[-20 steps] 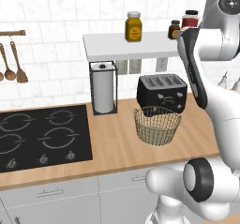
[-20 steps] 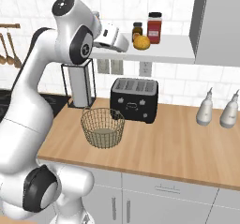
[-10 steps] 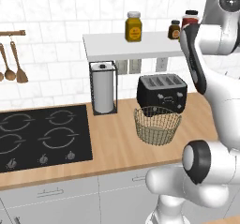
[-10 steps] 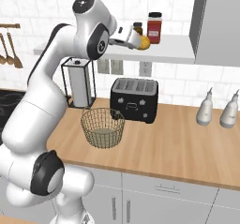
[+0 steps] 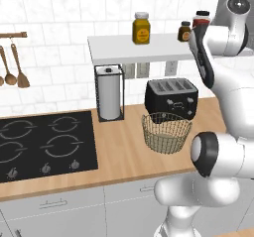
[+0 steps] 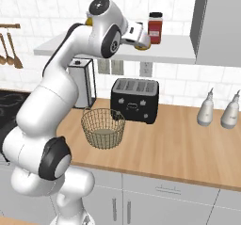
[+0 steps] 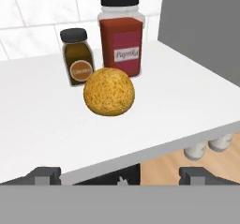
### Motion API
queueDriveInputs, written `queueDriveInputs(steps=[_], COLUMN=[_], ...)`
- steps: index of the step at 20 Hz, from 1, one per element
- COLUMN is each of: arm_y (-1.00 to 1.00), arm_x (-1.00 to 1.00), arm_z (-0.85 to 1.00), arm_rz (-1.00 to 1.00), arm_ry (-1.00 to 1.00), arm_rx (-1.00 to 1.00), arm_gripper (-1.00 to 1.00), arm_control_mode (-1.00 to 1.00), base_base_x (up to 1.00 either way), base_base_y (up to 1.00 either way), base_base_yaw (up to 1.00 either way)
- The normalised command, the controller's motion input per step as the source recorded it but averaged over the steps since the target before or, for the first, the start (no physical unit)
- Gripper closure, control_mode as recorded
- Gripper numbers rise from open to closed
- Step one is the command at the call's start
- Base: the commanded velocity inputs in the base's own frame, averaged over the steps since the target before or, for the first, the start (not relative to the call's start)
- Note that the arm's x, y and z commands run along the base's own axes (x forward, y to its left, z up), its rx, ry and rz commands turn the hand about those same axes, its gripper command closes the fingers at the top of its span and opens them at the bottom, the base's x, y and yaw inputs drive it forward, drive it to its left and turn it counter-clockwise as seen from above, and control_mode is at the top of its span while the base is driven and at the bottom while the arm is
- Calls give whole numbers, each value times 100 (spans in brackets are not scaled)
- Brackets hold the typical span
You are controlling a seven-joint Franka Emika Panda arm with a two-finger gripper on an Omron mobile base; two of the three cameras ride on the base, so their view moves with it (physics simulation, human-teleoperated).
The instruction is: Open the cabinet, pick up the bread from the cabinet and place it in the basket. Then move the basket to the dining counter.
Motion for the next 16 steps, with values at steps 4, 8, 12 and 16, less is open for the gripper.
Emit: queueDriveInputs(steps=[4,8,12,16], arm_y=[0,-13,-10,-6], arm_x=[46,19,20,26], arm_z=[-6,0,-1,-16], arm_rz=[1,1,0,4], arm_ry=[0,0,0,-2], arm_rx=[0,0,0,2], arm_gripper=[-100,-100,-100,-100], arm_control_mode=[-100,-100,-100,-100], base_base_x=[0,0,0,0], base_base_y=[0,0,0,0], base_base_yaw=[0,0,0,0])
